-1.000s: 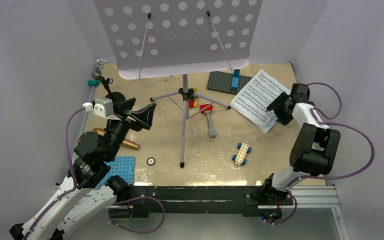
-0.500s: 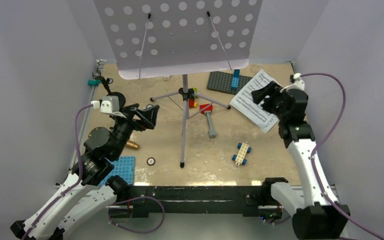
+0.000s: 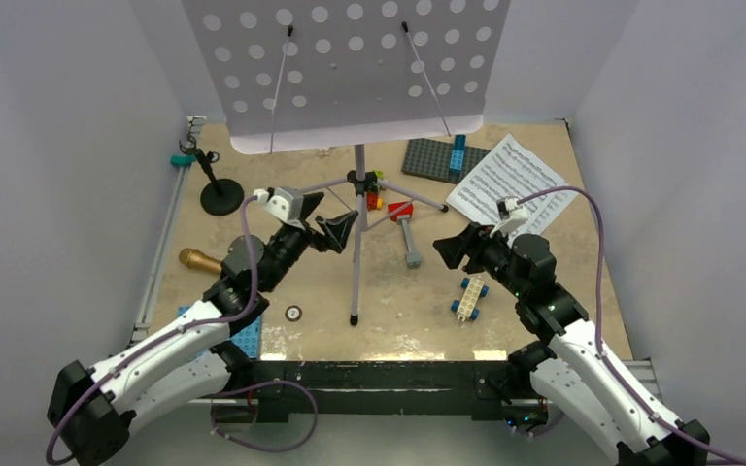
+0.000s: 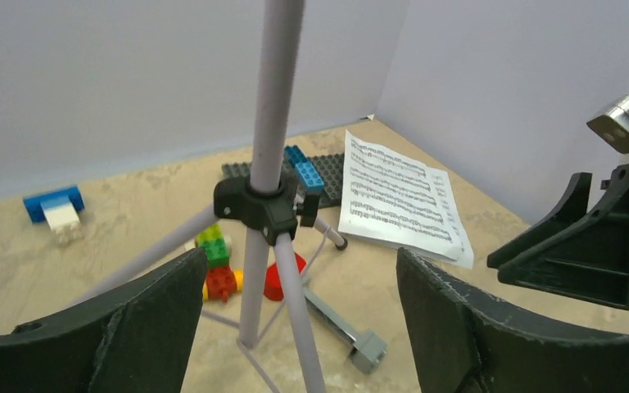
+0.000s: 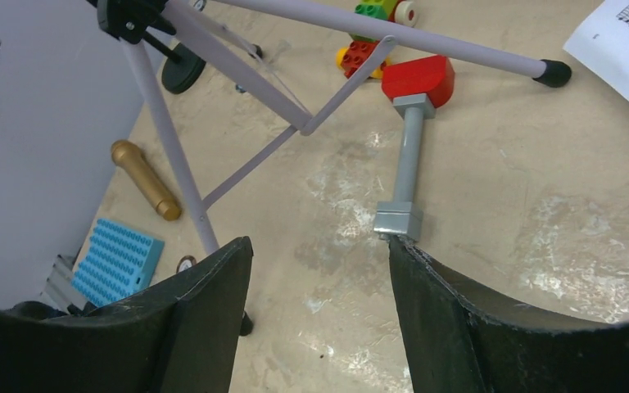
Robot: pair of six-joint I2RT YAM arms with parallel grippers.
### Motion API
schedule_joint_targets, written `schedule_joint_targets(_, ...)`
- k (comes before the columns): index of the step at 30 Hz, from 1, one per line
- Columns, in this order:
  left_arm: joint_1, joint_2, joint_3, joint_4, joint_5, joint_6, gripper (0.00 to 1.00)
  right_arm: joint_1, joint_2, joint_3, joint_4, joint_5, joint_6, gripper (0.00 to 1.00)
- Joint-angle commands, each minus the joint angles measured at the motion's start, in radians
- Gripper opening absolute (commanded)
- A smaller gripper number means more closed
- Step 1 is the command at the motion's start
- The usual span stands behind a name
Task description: Pack up the instrument practice props
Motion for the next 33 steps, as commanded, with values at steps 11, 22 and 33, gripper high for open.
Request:
schedule_joint_targets(11,-0.028,0.384,0.157,0.681,0.000,0.436,0.75,0.036,-0.070,0.012,0.042,-0.086,-0.009,0.66)
schedule_joint_targets(22,-0.028,0.597,0.336,0.746,-0.030,0.428,0.67,0.038,-0.050,0.025,0.041,-0.113,-0.012,0.66)
schedule_joint_targets(33,-0.026,0.662,0.393,0.766,-0.047,0.477,0.48,0.038,-0.021,0.054,0.036,-0.132,-0.023,0.66)
